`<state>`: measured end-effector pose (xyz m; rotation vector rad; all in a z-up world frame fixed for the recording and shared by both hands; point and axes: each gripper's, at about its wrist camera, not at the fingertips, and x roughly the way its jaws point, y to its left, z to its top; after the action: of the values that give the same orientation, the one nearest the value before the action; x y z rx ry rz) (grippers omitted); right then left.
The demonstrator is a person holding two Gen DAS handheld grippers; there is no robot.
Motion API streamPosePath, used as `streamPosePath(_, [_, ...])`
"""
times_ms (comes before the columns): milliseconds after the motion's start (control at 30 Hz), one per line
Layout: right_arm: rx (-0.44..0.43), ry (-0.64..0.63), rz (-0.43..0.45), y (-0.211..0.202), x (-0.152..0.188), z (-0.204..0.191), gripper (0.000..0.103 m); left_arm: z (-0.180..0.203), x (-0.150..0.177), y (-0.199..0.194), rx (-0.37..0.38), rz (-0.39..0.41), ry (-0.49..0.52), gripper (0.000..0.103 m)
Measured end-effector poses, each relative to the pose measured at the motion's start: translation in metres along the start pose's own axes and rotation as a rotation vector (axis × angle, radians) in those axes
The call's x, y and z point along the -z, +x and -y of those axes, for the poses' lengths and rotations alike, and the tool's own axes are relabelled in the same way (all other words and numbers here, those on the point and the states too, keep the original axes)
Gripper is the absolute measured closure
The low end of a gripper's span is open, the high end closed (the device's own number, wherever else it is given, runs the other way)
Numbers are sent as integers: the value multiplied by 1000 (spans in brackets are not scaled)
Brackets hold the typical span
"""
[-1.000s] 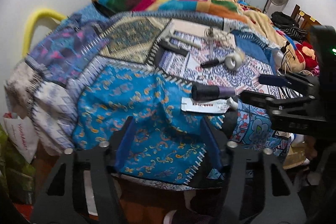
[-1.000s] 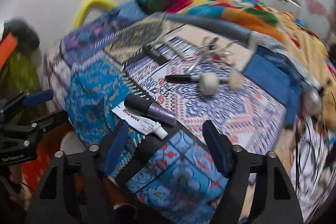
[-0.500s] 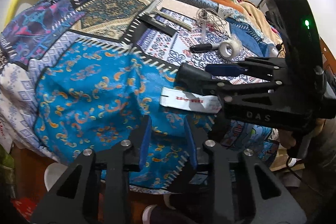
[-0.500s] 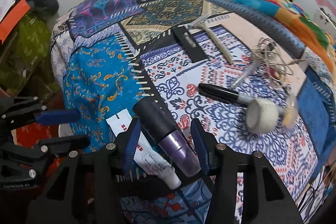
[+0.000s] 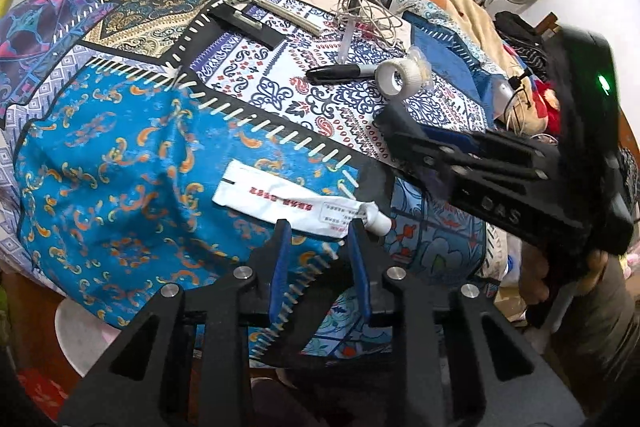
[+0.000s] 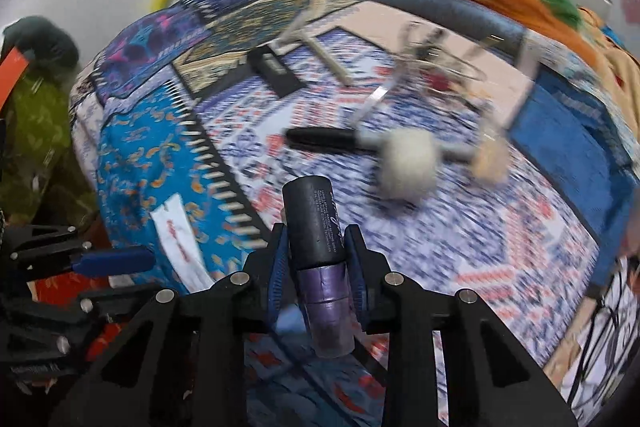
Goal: Collect trash
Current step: 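Grasp the white ointment tube with the left tool while the right tool grasps the purple bottle, then carry the white tube and purple bottle over the white floor bin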
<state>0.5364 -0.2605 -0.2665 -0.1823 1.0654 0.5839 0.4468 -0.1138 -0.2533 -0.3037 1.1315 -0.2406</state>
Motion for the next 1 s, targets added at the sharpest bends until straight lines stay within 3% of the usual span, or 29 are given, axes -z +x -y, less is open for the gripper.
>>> streamPosePath(167, [60,29,19,-12,18,11,77,8,-4,11,17,-44,-54,73])
streamPosePath(233, [69,37,27,-16,25,13,77,13,-5,12,20,-45,-65,67])
streamPosePath(300, [69,47,32,-18,29,16,77,18,-6,14,16,-46,-74,54])
streamPosePath(367, [66,61,35,-19,32,18,77,22,-8,16,6,-41,-81,47])
streamPosePath(467, [67,78,45,-22,37,23,77,31,-10,20,-40,-24,-62,46])
streamPosePath(633, [64,103,56,-25,44,30,77,45,-10,31,-151,14,13,47])
streamPosePath(733, [62,111,59,-27,46,31,77,57,-8,38,-245,42,92,55])
streamPosePath(800, [59,116,62,-27,47,32,77,61,-7,41,-289,61,130,66])
streamPosePath(867, [56,123,64,-27,49,33,77,61,-9,42,-292,70,154,73])
streamPosePath(1000, [53,138,64,-28,50,35,77,61,-13,45,-283,70,199,75])
